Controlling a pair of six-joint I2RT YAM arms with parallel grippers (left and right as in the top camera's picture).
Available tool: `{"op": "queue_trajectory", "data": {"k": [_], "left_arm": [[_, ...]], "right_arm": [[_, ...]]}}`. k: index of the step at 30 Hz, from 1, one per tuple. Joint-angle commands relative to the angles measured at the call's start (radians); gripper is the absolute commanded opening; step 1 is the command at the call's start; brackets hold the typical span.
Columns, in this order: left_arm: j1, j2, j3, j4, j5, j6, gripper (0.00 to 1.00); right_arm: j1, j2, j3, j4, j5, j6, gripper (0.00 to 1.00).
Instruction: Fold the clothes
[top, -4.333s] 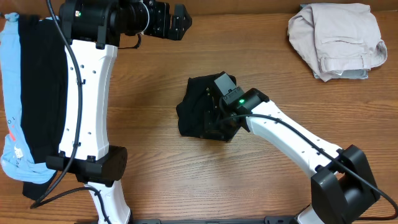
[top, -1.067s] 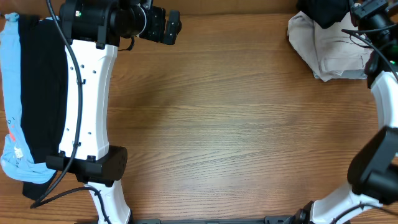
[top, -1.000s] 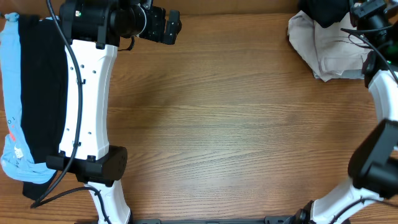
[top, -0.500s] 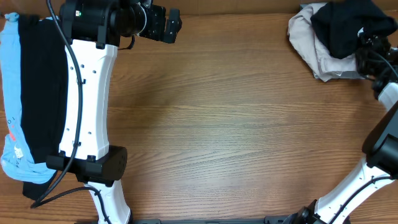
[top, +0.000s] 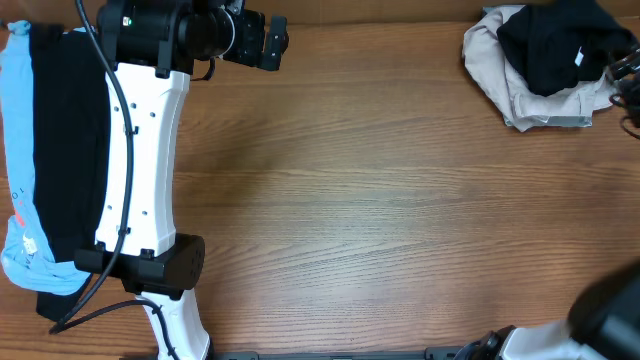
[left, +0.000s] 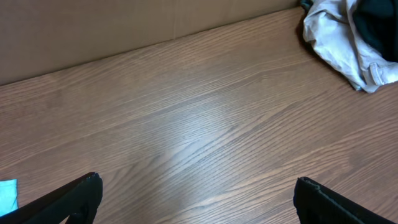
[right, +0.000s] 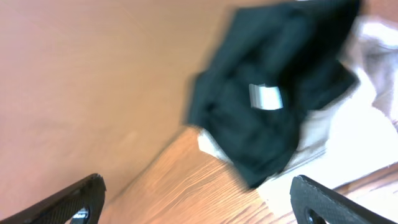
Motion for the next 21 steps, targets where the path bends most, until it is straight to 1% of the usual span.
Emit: {"op": "queue_trajectory", "data": {"k": [1,4,7,12,14,17,21], "left_arm": [[-0.002,0.01,-0.007,0.001,-0.01,0.019,1.0],[-0.002,0.01,-0.007,0.001,-0.01,0.019,1.0],[-0.002,0.01,-0.007,0.001,-0.01,0.019,1.0],[-0.002,0.01,-0.007,0.001,-0.01,0.019,1.0],[-0.002,0.01,-0.007,0.001,-0.01,0.019,1.0],[-0.002,0.01,-0.007,0.001,-0.01,0.019,1.0],[-0.002,0.01,-0.007,0.001,-0.01,0.019,1.0]], "right_arm": [[0.017,-0.214,0.019,-0.152,-0.055,-0.243,1.0],[0.046,-0.329,0.019,-0.301,-0.1,-0.333,1.0],[0.106,-0.423,0.019,-0.451,-0.101,-0.382,1.0],[0.2,-0.505,0.019,-0.709,-0.097,-0.383,1.0],[0.203,-0.51,0.019,-0.802,-0.028,-0.383,1.0],[0.203,-0.505,0.019,-0.887,-0.015,-0.383,1.0],[0.203,-0.498,0.017,-0.923,-0.013,-0.384,1.0]]}}
